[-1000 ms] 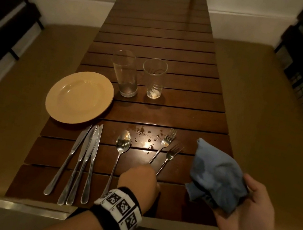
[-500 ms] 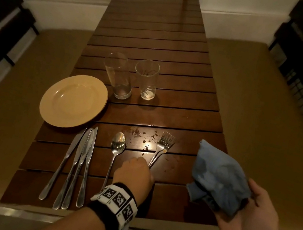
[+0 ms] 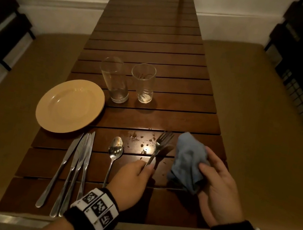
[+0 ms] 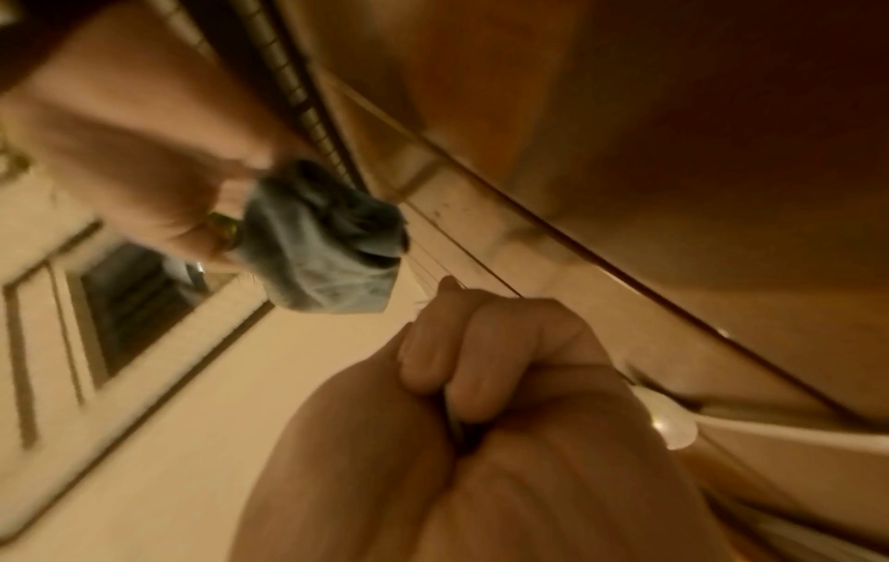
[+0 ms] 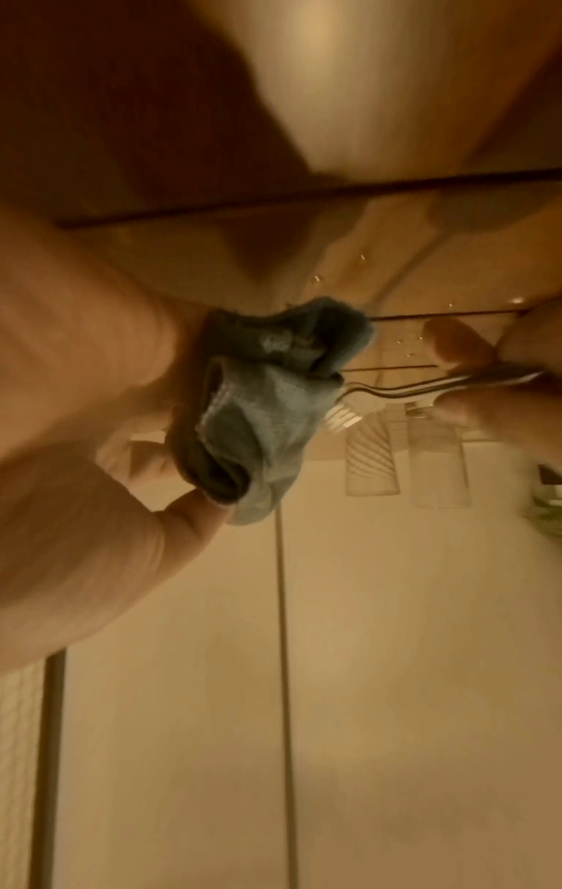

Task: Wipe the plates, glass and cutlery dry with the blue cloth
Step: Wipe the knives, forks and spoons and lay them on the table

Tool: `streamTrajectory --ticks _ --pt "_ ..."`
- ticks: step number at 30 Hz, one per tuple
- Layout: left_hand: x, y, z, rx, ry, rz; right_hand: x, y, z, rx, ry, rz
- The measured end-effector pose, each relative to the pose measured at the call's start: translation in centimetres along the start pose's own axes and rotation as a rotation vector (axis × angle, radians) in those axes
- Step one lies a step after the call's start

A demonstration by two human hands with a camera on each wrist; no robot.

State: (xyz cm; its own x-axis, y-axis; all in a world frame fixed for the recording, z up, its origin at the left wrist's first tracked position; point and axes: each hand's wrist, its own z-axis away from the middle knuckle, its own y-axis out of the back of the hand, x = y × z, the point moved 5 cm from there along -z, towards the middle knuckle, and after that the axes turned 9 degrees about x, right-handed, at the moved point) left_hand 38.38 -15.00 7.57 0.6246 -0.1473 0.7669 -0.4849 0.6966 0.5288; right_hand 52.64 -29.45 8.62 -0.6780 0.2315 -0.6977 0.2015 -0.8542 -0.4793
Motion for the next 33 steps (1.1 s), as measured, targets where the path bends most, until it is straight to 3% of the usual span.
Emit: streamTrajectory --ticks 3,8,12,17,20,25,28,33 --pt "0.8 0.4 0.8 0.048 0.154 0.334 -0.2 -2.8 -0.1 -0.005 0.116 0.007" --pt "2.4 1.8 0.9 0.154 0.099 0.424 -0.1 -5.5 -0.1 0.091 0.232 0.037" --pt "3.3 2.6 1.3 0.169 0.018 0.467 1.2 -6.0 -0.7 0.107 0.097 -0.089" --pt "3.1 2.7 1.2 0.110 0.042 0.578 2.1 -6.7 -0.9 -0.027 -0.127 -0.251" --pt "3.0 2.9 1.2 0.126 0.011 0.522 2.4 -7.2 -0.9 -0.102 -0.115 -0.180" --pt "2.7 2.7 1.6 0.111 -0.041 0.415 2.2 -8.3 -0.3 -0.101 0.021 0.122" --pt "2.4 2.2 1.6 0.054 -0.052 0.372 2.7 -8.8 -0.3 -0.077 -0.036 0.121" --pt "2.1 1.9 1.9 -0.061 0.054 0.422 3.5 -9.5 -1.8 0.040 -0.159 -0.014"
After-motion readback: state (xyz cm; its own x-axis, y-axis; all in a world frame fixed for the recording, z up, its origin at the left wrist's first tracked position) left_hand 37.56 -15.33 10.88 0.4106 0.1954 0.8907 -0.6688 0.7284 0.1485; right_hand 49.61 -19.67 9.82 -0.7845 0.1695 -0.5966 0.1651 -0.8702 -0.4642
